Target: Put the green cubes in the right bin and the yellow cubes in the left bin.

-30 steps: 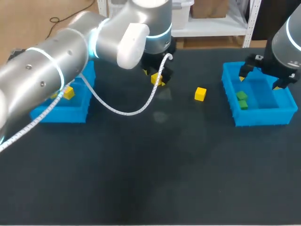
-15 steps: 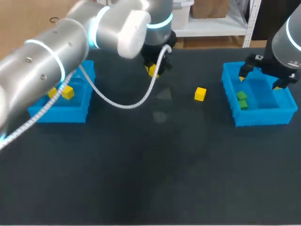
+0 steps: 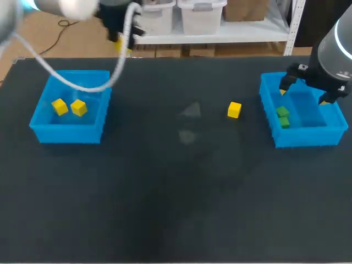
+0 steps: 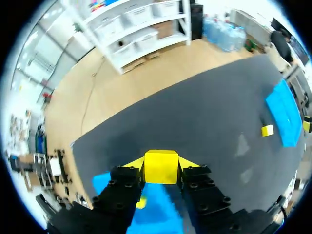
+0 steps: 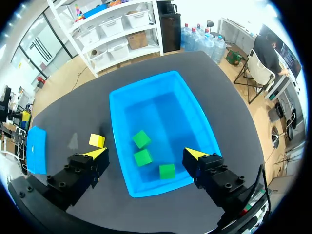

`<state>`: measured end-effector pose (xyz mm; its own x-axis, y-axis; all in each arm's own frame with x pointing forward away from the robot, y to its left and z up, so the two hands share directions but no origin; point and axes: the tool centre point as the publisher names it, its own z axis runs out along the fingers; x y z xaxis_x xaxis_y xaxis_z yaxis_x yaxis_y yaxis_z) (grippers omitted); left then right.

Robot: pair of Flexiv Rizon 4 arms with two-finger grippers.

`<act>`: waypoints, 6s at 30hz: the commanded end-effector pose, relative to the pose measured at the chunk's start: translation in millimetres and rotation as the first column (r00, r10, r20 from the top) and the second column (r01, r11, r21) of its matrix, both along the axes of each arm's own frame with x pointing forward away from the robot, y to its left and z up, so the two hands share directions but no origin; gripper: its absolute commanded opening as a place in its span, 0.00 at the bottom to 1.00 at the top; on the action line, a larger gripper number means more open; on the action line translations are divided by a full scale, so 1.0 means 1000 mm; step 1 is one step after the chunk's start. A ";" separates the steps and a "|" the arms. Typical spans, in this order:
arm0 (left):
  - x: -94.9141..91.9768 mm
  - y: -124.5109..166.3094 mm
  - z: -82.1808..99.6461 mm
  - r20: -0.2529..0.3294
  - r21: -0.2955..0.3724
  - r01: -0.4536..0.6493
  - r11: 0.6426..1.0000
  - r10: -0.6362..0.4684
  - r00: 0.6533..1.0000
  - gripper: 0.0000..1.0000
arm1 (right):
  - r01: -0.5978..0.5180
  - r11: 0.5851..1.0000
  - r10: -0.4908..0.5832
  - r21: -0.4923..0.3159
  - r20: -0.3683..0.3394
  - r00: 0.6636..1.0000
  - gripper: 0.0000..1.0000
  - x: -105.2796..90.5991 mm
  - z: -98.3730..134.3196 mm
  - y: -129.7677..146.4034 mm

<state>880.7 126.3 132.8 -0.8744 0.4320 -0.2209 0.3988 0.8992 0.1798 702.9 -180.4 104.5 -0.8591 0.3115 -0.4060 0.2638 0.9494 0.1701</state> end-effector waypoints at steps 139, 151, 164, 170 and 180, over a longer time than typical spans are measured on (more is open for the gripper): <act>-0.074 -0.223 -0.058 -0.038 -0.206 0.149 0.967 -0.160 0.986 0.00 | 0.003 1.000 -0.003 -0.001 0.008 1.000 1.00 -0.002 -0.001 0.000; -0.024 0.007 0.036 0.170 -0.261 -0.134 0.956 0.183 0.968 0.00 | 0.003 1.000 -0.003 -0.001 0.008 1.000 1.00 -0.002 -0.001 0.000; -0.075 0.164 -0.001 0.091 -0.187 -0.397 0.898 0.418 0.904 0.00 | 0.003 1.000 -0.003 -0.001 0.008 1.000 1.00 -0.002 -0.001 0.000; -0.092 0.184 -0.023 0.050 -0.166 -0.453 0.876 0.467 0.883 0.00 | 0.003 1.000 -0.003 -0.001 0.008 1.000 1.00 -0.002 -0.001 0.000; -0.094 0.147 -0.026 0.039 -0.163 -0.373 0.914 0.383 0.923 0.00 | 0.003 1.000 -0.003 -0.001 0.008 1.000 1.00 -0.002 -0.001 0.000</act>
